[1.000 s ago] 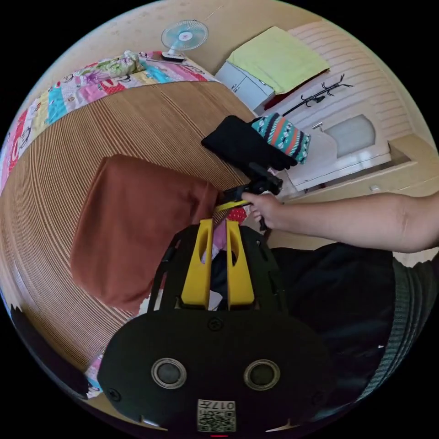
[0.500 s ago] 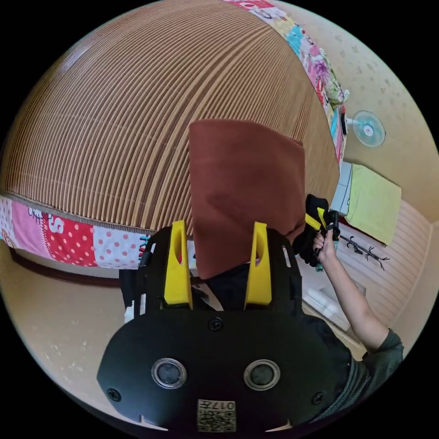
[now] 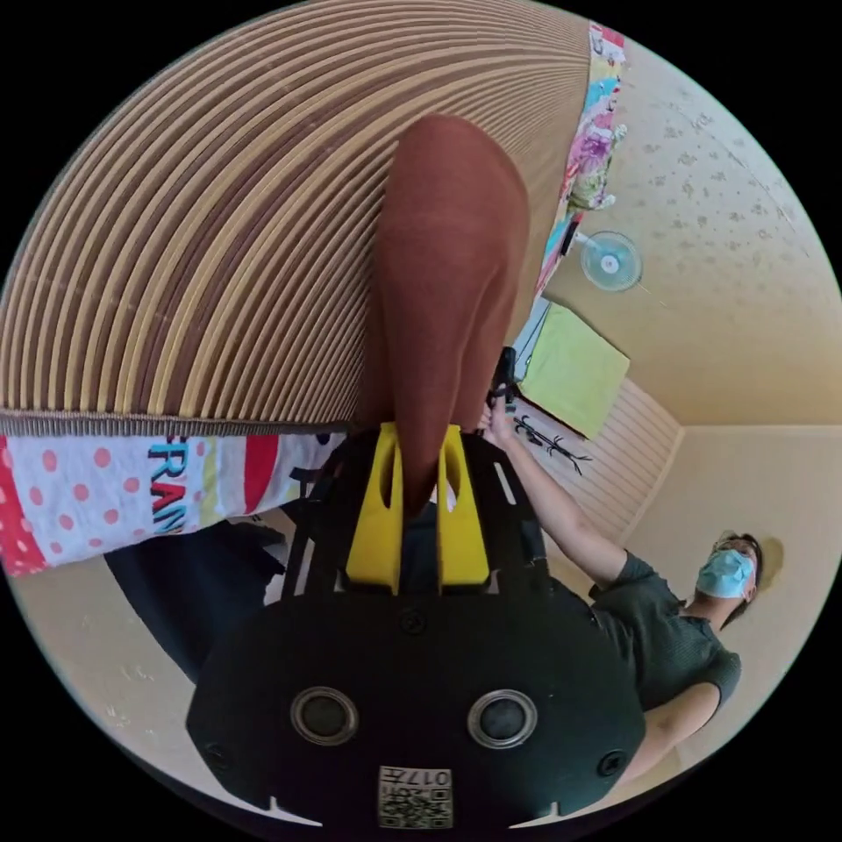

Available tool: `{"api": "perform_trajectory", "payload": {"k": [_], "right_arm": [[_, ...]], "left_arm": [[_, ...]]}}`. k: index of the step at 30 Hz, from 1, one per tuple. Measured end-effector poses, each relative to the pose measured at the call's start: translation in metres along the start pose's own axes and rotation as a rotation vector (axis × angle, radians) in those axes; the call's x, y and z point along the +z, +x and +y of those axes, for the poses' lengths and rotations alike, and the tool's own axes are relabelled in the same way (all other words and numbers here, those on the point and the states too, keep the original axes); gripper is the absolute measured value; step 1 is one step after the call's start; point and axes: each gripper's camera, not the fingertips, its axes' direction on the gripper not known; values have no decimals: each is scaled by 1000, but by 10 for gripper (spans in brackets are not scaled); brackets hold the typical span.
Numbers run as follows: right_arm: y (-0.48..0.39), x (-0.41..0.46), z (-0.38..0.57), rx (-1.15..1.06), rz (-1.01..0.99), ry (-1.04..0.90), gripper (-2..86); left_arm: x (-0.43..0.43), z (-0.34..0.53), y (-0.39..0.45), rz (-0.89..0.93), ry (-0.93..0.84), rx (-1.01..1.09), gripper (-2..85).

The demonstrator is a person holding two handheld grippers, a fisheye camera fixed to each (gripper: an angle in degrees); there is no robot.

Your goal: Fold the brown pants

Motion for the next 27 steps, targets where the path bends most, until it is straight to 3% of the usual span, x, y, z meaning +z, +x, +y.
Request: {"api": "perform_trajectory", "payload": {"k": [3,9,13,19,27], "right_arm": [[8,27,29,7,-250,-36,121],[-22,36,113,-161,-646,237,95],[-62,-5,183,-339,-762,472,93],[-141,-110,319,-612,-638,819,92],[-237,-202,470,-863,-429,1149,94]], "left_arm": [[-30,-7,20,-176,-116,68,55],[-42,-35,114,-378,-375,324,50],[8,-63,205,-427,-535,532,49],[146,-81,365,-418,-770,910,50],[292,-46,537,-270,-901,1209,47]]}}
